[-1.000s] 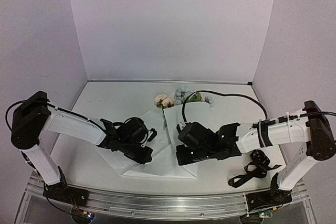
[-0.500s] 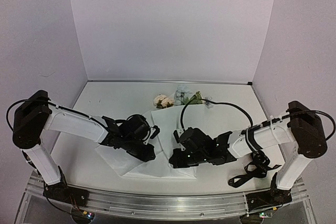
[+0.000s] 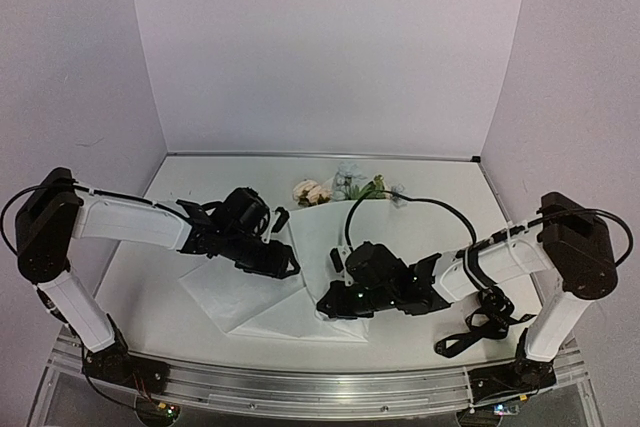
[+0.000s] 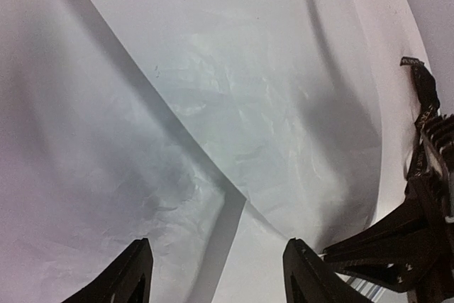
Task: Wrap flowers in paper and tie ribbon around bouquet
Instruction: Fold the one-fourth-folded wrapping paper at the center of the board.
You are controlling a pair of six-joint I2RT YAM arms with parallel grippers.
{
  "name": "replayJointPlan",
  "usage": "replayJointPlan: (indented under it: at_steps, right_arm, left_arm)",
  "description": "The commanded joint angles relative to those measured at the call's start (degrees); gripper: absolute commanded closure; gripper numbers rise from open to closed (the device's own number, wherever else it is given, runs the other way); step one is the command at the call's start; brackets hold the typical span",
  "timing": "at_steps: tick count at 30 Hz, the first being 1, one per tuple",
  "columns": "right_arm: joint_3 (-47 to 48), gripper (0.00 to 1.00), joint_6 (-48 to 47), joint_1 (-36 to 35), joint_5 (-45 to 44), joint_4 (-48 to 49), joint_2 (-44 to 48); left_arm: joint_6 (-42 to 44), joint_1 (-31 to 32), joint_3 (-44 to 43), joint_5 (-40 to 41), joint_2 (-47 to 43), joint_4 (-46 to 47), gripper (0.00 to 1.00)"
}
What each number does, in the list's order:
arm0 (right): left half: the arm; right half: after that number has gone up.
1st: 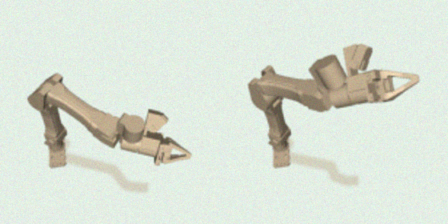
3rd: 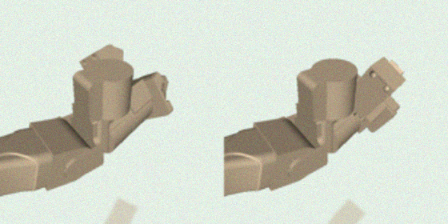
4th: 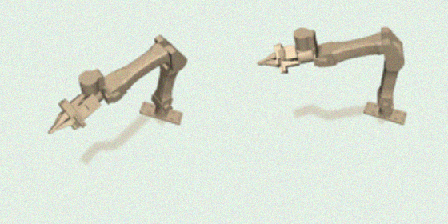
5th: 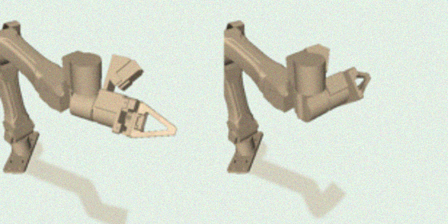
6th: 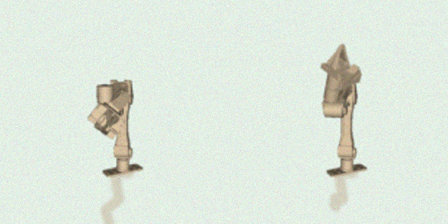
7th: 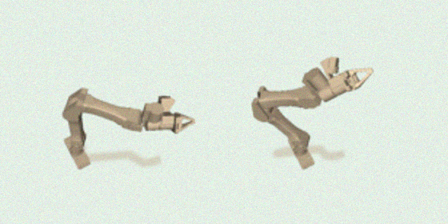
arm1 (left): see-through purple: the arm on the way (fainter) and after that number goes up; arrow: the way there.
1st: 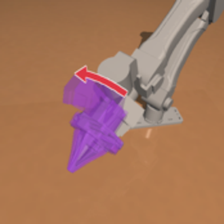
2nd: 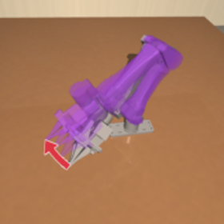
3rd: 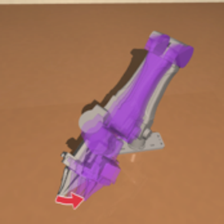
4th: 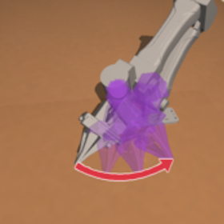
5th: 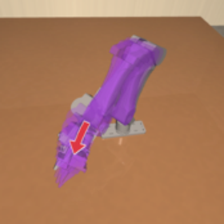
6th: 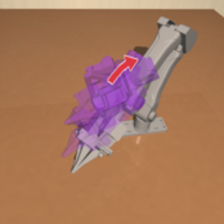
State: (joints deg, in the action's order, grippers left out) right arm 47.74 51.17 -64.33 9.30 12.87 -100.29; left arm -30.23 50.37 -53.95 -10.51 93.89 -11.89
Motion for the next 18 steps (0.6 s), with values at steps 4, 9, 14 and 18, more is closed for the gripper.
replayJointPlan:
  at_steps: [4, 9, 14, 18]
  right_arm:
    - [-0.50, 1.00, 1.29, 0.51, 2.13, 3.13, -0.35]
    - [-0.83, 1.00, 1.51, 0.69, 2.52, 3.13, -0.13]
    - [-1.15, 1.00, 1.58, 0.84, 2.38, 3.13, 0.03]
    - [-1.22, 0.97, 1.58, 0.89, 2.66, 3.04, 0.40]
  left_arm:
    - [-0.67, -1.04, -4.96, -7.10, 5.94, 8.22, 0.30]
    - [-2.55, -1.51, -5.32, -8.84, 8.83, 12.35, 0.33]
    - [-4.65, -1.76, -5.16, -9.98, 11.06, 16.42, 0.58]
    - [-5.77, -1.76, -4.78, -10.06, 11.45, 18.19, 0.87]
